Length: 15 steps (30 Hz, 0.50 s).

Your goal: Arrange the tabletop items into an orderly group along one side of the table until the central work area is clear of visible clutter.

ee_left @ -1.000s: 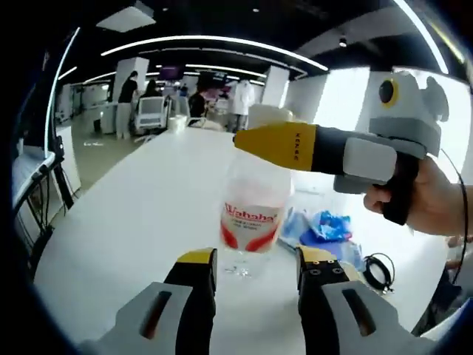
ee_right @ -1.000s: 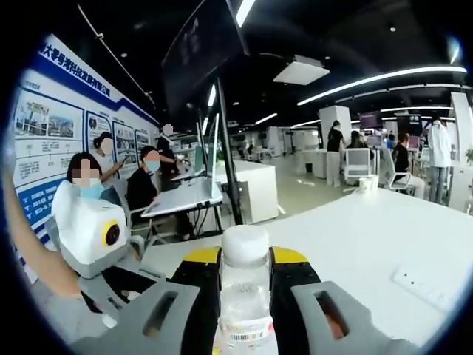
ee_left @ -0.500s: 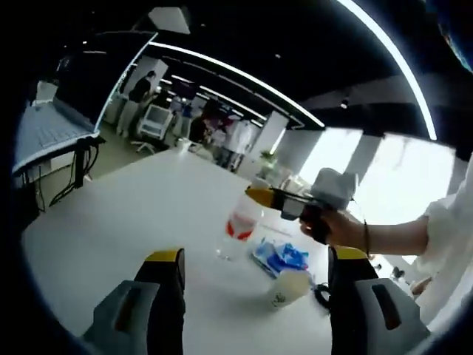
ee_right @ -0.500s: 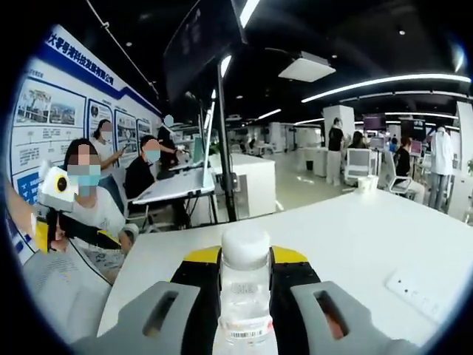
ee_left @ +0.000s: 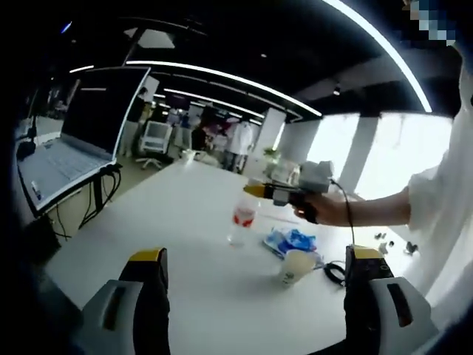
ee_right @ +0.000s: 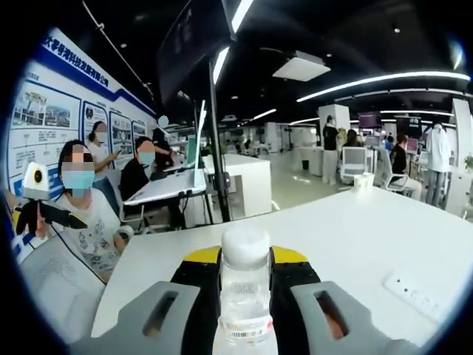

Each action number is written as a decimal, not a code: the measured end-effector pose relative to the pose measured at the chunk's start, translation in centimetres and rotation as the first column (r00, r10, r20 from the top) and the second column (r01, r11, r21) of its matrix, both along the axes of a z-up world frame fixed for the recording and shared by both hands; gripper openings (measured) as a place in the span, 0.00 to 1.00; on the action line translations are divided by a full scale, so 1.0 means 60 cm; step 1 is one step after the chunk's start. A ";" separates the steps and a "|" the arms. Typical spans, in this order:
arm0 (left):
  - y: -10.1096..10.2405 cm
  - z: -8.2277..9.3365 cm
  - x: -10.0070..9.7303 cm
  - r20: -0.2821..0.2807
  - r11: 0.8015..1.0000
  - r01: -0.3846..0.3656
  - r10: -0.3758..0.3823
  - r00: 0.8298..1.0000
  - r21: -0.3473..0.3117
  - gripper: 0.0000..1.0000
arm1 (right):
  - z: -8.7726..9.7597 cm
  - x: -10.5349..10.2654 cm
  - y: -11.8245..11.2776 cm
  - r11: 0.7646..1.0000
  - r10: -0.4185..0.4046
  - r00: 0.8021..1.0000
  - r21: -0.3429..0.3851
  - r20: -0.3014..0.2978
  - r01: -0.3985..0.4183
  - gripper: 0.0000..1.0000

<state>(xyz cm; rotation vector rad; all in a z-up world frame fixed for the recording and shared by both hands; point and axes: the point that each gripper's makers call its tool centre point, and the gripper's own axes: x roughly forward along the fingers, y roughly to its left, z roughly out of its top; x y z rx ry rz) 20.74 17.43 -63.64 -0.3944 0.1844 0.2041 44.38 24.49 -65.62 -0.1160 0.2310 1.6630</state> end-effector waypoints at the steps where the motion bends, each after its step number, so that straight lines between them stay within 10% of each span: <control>1: -0.004 0.000 0.000 -0.003 1.000 0.007 -0.007 1.000 0.001 0.97 | 0.000 0.000 0.000 1.000 0.000 1.000 0.000 0.001 0.000 0.20; 15: -0.037 -0.021 -0.016 -0.053 0.999 0.033 -0.035 0.998 -0.040 0.93 | -0.016 0.013 -0.001 1.000 -0.012 1.000 -0.004 -0.012 0.012 0.20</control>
